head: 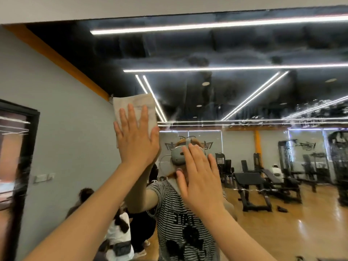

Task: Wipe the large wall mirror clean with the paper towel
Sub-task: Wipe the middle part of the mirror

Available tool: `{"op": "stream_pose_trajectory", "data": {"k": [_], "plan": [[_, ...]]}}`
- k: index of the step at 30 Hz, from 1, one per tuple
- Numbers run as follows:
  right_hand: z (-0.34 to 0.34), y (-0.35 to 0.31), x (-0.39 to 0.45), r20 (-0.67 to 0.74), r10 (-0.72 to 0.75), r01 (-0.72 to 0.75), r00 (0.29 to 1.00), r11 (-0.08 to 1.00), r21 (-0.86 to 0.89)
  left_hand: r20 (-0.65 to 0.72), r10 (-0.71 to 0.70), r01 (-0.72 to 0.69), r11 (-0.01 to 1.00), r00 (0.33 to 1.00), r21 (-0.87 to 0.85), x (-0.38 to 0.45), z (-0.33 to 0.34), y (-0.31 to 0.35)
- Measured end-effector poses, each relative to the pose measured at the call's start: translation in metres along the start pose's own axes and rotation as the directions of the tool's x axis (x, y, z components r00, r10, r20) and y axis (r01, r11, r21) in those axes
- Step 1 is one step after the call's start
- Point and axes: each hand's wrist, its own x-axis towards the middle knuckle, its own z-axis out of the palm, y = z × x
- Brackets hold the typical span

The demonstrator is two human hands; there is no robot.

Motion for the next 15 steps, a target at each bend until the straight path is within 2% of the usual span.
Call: {"op": "stream_pose_trajectory", "data": {"k": [5,10,13,15], "plan": [[-0.045,0.062,0.0,-0.046,0.014,-0.014,0.999,1.0,-0.011,0.01,0.014,-0.014,0.999,1.0,-0.034,-0.009,0.001,0.027],[-0.085,0.157,-0.014,-0.042,0.149,-0.154,0.988,0.975,-0.158,-0.02,-0.022,0.021,0.999,1.0,-0.05,-0.014,0.003,0.049],[-0.101,0.203,-0.019,-0.079,0.261,-0.271,0.962,0.948,-0.169,-0.02,-0.009,0.008,0.999,1.0,-0.053,-0.017,0.005,0.064],[-0.101,0.22,-0.021,-0.077,0.278,-0.288,0.957,0.94,-0.181,-0.024,0.002,-0.003,0.999,1.0,-0.053,-0.02,0.006,0.075]]}}
